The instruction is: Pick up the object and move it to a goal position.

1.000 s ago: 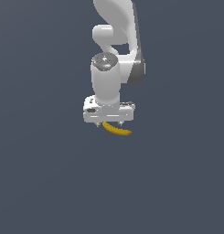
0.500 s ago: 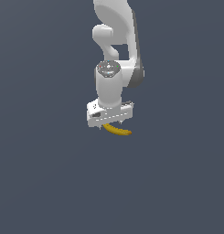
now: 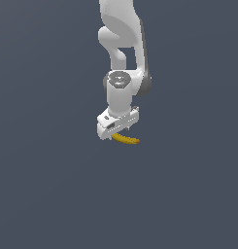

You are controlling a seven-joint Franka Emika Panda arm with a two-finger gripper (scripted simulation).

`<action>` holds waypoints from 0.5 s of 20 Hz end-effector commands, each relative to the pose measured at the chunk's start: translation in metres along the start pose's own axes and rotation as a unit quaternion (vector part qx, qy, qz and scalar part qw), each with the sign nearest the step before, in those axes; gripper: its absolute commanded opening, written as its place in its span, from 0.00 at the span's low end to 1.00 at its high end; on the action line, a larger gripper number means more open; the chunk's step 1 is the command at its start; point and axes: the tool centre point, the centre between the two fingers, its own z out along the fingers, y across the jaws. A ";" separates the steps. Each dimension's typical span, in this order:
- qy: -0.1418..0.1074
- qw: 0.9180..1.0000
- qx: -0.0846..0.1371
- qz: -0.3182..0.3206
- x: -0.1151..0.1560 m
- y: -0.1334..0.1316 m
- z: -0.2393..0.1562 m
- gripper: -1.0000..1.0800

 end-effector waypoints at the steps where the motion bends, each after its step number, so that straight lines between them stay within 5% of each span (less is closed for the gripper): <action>1: -0.001 0.999 0.000 -0.040 -0.004 -0.006 0.008 0.96; 10: -0.003 0.987 0.001 -0.158 -0.015 -0.023 0.029 0.96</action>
